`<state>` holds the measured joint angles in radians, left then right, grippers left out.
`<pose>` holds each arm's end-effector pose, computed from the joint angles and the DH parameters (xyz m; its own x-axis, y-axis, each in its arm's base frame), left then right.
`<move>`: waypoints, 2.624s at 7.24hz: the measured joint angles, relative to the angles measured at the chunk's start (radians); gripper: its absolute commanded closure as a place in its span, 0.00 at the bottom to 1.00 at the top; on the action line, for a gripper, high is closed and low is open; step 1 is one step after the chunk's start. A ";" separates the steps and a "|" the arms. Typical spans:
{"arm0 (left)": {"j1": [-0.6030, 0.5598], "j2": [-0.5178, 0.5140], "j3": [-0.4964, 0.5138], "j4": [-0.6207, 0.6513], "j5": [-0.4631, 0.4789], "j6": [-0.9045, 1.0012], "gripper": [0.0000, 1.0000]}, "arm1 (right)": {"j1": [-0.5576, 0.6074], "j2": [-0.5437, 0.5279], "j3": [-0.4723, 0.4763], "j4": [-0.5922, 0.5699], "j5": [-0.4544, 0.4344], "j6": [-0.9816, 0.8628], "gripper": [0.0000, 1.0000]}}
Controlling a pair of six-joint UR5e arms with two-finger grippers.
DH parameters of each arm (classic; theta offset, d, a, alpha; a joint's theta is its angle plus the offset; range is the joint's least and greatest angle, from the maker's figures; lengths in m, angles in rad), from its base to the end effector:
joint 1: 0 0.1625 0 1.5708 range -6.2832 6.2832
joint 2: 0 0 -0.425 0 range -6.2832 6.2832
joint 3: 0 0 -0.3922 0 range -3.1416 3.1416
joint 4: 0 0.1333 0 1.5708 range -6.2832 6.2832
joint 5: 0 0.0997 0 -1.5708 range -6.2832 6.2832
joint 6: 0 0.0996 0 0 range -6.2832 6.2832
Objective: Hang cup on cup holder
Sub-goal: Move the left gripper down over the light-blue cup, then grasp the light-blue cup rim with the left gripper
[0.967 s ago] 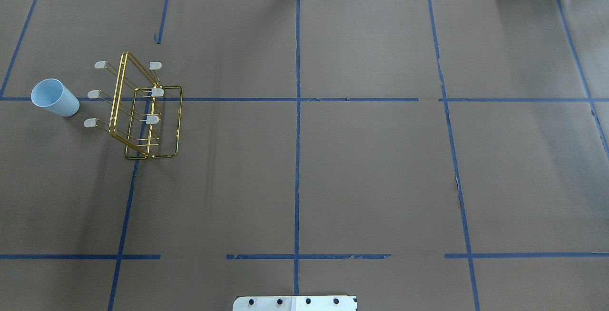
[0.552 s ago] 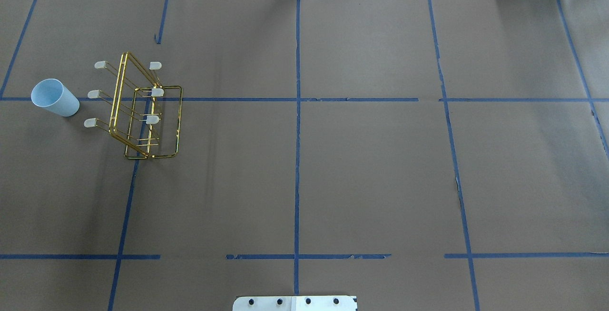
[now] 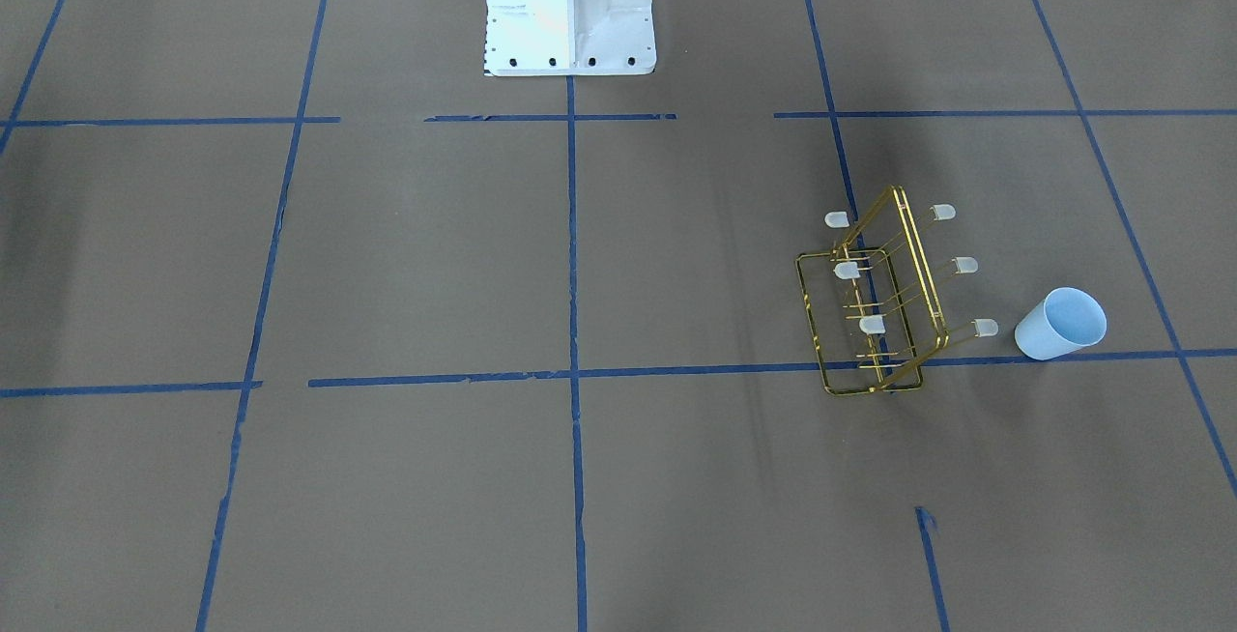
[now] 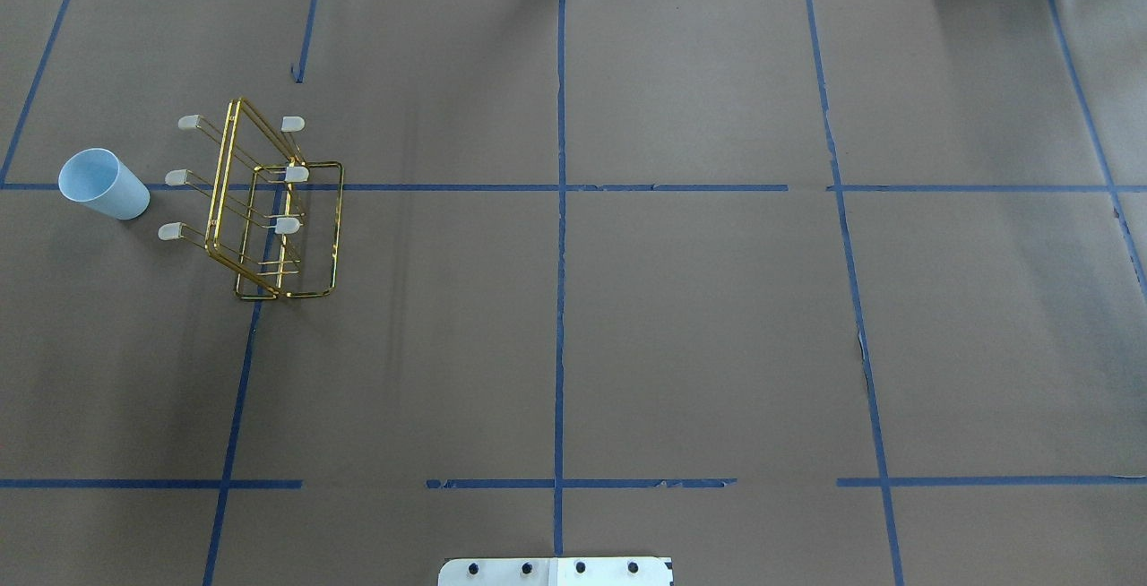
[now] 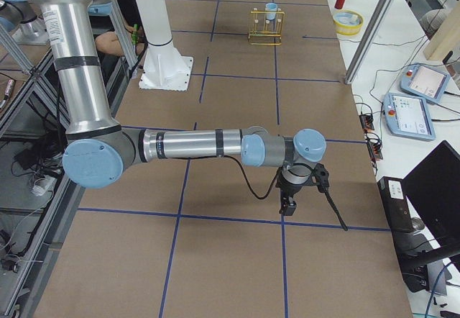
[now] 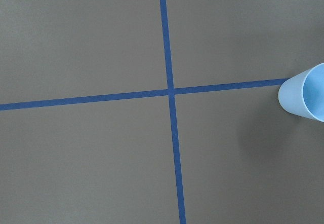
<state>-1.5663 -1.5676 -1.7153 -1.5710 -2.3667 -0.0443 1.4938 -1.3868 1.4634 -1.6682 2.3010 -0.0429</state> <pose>-0.0599 -0.4957 0.5872 0.6987 0.0600 -0.7129 0.0265 0.9936 0.1096 0.0231 -0.5704 0.6266 0.7399 -0.0862 0.6672 0.1087 0.9940 0.0078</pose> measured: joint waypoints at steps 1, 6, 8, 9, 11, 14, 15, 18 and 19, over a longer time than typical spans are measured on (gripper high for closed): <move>0.030 0.002 -0.042 -0.015 0.028 -0.074 0.00 | 0.000 0.000 0.000 0.000 0.000 0.000 0.00; 0.363 0.084 -0.177 -0.386 0.330 -0.607 0.00 | 0.000 0.000 0.000 0.000 0.000 0.000 0.00; 0.467 0.211 -0.197 -0.632 0.453 -0.730 0.00 | 0.000 0.000 0.000 0.000 0.000 0.000 0.00; 0.528 0.235 -0.196 -0.683 0.531 -0.803 0.00 | 0.000 0.000 0.000 0.000 0.000 0.000 0.00; 0.656 0.242 -0.173 -0.715 0.704 -0.973 0.00 | -0.001 0.000 0.000 0.000 0.000 0.000 0.00; 0.766 0.220 -0.088 -0.801 0.918 -1.103 0.00 | 0.000 0.000 0.000 0.001 0.000 0.000 0.00; 0.786 0.208 -0.074 -0.815 0.963 -1.129 0.00 | 0.000 0.000 0.000 0.000 0.000 0.000 0.00; 0.865 0.139 0.039 -0.922 1.124 -1.247 0.00 | -0.001 0.000 0.000 0.000 0.000 0.000 0.00; 0.877 0.127 0.073 -0.953 1.185 -1.260 0.00 | -0.001 0.000 0.000 0.000 0.000 0.000 0.00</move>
<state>-0.6889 -1.4404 -1.6419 -2.5241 -1.1821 -1.3039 1.4929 -1.3867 1.4634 -1.6678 2.3010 -0.0429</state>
